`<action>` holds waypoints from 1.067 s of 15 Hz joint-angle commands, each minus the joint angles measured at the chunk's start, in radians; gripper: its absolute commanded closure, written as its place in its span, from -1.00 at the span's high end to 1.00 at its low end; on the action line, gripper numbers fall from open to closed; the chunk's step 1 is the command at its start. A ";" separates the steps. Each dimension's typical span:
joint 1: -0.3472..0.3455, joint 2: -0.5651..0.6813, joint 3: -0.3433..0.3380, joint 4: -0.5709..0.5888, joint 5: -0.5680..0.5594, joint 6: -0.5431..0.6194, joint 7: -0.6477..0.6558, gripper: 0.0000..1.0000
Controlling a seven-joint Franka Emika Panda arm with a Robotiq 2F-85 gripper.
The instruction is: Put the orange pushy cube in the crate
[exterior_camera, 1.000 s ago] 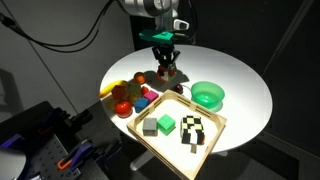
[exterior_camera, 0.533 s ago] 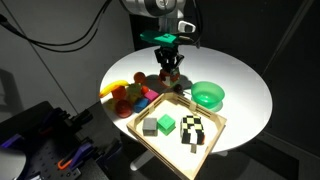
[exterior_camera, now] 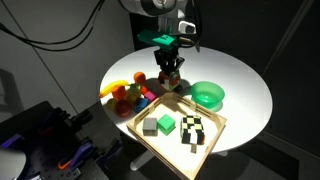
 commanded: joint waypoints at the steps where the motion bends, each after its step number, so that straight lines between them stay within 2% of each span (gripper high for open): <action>1: -0.014 -0.072 -0.012 -0.093 0.026 0.051 -0.010 -0.83; 7: -0.029 -0.108 -0.039 -0.172 0.046 0.087 -0.013 -0.83; 16: -0.048 -0.053 -0.040 -0.175 0.068 0.069 -0.025 -0.83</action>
